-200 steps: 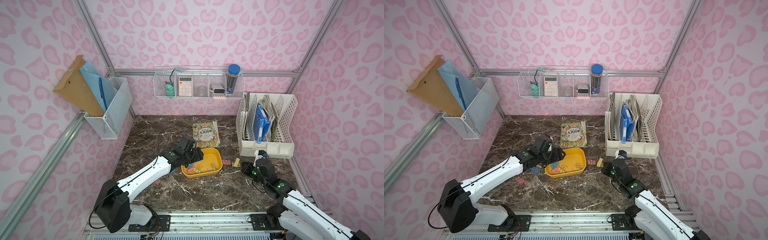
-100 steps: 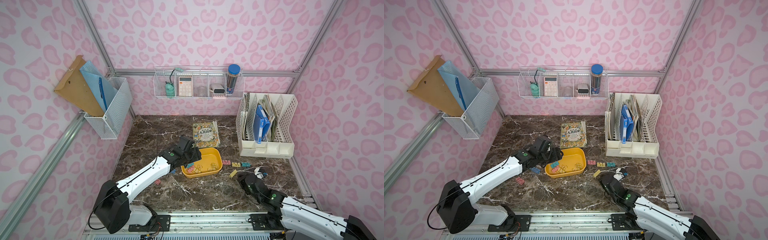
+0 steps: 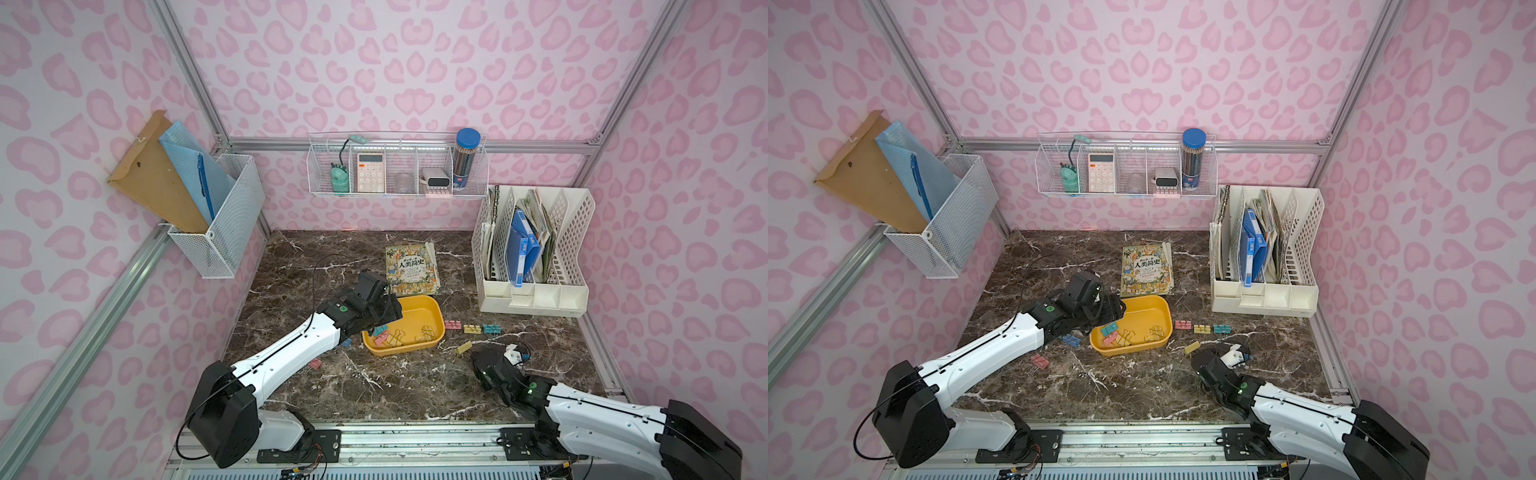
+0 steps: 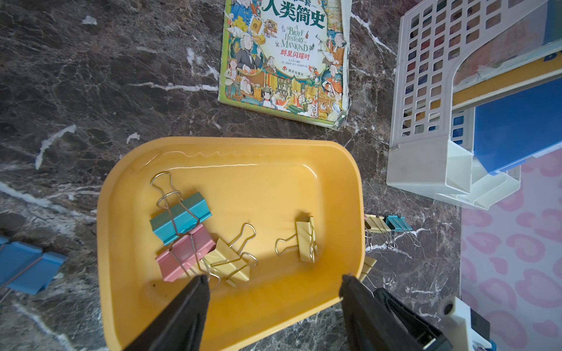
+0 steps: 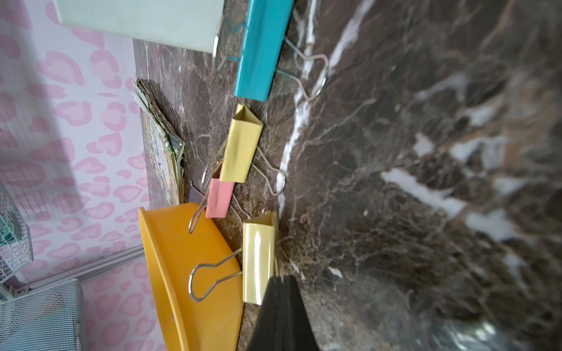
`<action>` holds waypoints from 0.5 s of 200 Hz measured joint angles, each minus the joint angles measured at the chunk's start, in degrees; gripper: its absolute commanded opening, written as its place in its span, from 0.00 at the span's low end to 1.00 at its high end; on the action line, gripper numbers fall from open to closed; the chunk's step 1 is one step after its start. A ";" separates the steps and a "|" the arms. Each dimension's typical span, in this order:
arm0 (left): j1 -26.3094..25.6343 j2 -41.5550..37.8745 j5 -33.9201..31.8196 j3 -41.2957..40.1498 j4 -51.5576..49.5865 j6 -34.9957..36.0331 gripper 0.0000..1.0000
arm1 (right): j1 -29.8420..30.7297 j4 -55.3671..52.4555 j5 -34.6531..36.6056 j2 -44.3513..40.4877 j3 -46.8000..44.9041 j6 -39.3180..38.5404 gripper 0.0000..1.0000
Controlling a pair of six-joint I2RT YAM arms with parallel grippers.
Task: Take out the binder clips from the storage box
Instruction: Place the binder clip at the center of the board.
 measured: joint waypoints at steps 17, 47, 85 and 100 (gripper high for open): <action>0.00 0.00 -0.20 0.00 0.00 -0.02 0.74 | 0.61 0.52 0.20 1.75 0.50 0.39 0.13; 0.00 0.04 -0.39 0.09 -0.20 -0.02 0.73 | 1.33 0.63 -0.11 3.19 1.03 0.28 0.24; 0.00 0.48 -0.42 0.33 -0.42 0.00 0.73 | 1.33 2.08 -1.53 2.80 1.92 -3.43 0.27; 0.00 0.63 -0.42 0.33 -0.42 0.00 0.74 | 1.33 2.95 -2.62 2.01 1.90 -5.25 0.28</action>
